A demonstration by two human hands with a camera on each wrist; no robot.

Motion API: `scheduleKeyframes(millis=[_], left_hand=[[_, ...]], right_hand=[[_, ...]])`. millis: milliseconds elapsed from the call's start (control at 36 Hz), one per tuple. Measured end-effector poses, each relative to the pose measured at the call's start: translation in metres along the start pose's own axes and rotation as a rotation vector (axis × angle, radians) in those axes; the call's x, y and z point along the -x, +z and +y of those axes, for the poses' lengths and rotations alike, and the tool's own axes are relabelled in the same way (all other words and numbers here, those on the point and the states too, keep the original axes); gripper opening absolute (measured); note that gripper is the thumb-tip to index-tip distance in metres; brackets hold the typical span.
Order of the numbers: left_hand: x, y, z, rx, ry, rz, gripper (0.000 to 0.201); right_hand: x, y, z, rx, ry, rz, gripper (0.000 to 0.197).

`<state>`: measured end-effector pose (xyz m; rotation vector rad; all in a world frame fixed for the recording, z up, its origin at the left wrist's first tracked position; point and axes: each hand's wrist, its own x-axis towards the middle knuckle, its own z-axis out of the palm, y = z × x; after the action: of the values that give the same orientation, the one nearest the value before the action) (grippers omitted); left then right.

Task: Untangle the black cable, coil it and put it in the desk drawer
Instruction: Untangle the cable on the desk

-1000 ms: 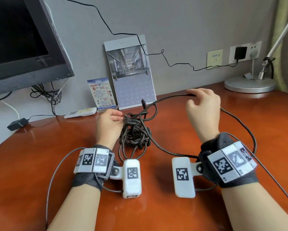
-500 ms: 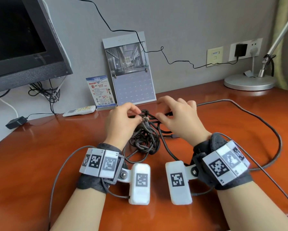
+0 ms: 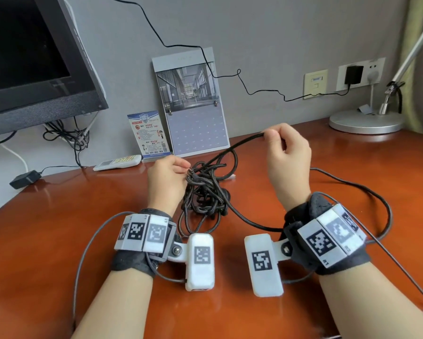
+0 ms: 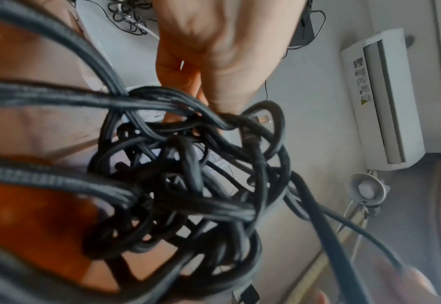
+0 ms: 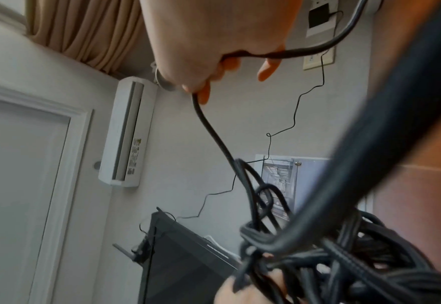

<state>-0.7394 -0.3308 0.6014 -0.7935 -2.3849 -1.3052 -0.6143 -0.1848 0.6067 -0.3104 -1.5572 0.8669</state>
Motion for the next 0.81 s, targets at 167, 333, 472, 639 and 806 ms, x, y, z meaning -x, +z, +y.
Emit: scheduleKeyframes(millis=[167,333,472,639,806], left_hand=[[-0.006,-0.010,-0.013,-0.020,-0.081,0.069,0.024],[-0.009,-0.020,-0.029,0.003,-0.137,0.066,0.022],[-0.008,-0.020,-0.022,-0.017,-0.104,0.095,0.018],[-0.004,-0.019,-0.009,-0.049,-0.004,0.087,0.014],[0.006,-0.011,0.013,-0.074,0.146,0.072,0.017]], right_hand=[[-0.017,-0.012,0.015,-0.245,0.268,0.411,0.031],[-0.015,-0.010,0.022,-0.049,0.277,0.283,0.031],[-0.012,-0.013,0.013,0.120,0.148,0.199,0.033],[-0.006,-0.004,0.005,0.155,0.000,-0.140,0.040],[0.004,0.007,0.010,0.291,-0.099,-0.522,0.031]])
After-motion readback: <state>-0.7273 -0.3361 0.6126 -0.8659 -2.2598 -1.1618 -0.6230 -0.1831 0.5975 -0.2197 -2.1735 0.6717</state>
